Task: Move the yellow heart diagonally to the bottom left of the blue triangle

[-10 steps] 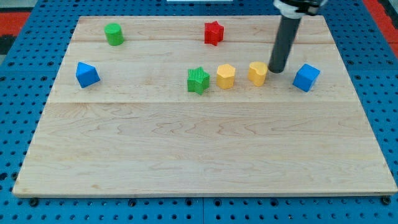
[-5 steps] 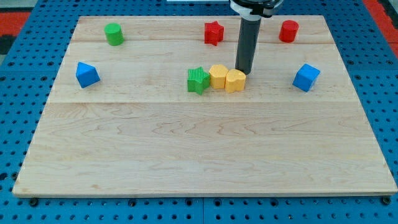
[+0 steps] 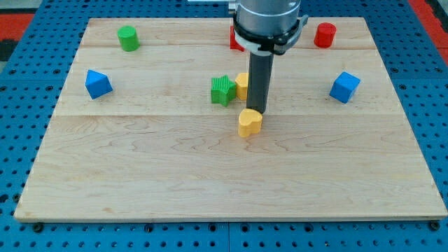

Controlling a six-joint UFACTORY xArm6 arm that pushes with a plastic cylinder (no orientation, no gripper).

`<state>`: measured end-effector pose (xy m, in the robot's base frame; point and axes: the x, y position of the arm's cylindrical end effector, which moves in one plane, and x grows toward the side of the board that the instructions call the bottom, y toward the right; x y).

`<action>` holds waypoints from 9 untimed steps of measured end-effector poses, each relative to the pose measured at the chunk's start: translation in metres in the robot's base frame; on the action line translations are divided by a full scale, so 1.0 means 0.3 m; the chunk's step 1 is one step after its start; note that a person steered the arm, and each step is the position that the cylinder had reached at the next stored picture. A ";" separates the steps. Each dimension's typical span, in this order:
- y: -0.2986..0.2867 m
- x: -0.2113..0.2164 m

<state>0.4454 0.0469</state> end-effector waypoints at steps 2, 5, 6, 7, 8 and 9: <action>-0.044 0.104; -0.246 0.191; -0.343 0.211; -0.343 0.211; -0.332 0.194; -0.332 0.180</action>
